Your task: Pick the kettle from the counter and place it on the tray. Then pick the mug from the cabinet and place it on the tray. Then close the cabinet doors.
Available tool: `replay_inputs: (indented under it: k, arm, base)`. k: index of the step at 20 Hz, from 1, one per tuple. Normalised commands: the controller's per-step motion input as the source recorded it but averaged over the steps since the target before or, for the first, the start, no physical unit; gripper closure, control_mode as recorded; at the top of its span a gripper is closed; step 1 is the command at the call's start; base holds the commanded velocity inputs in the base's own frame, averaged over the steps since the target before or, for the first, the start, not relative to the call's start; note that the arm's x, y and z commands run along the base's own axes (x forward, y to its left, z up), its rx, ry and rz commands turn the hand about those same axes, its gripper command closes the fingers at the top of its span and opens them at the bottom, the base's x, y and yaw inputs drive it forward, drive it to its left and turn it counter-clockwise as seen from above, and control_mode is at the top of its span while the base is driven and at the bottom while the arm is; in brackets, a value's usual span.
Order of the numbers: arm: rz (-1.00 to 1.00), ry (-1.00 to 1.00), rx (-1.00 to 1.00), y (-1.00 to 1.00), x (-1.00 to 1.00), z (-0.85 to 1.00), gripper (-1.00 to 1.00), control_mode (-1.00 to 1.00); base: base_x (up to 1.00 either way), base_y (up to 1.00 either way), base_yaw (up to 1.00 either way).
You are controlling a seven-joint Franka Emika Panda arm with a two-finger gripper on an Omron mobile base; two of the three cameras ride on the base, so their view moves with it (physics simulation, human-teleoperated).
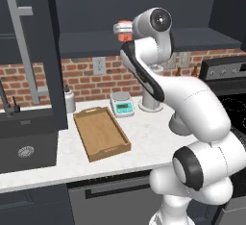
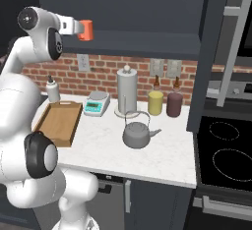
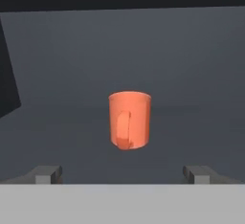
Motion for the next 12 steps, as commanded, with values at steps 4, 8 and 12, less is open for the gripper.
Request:
replay_inputs:
  k: [4,8,12]
  arm:
    - [0.00,-0.14,-0.03,0.00,0.18,-0.26,-1.00,-1.00]
    - [0.00,-0.12,0.00,0.00,0.20,-0.12,-1.00,-1.00]
    - [0.00,-0.11,0.00,0.02,0.21,-0.15,-1.00,-1.00]
  base:
    - [0.00,0.00,0.00]
    - [0.00,0.00,0.00]
    - [0.00,0.00,0.00]
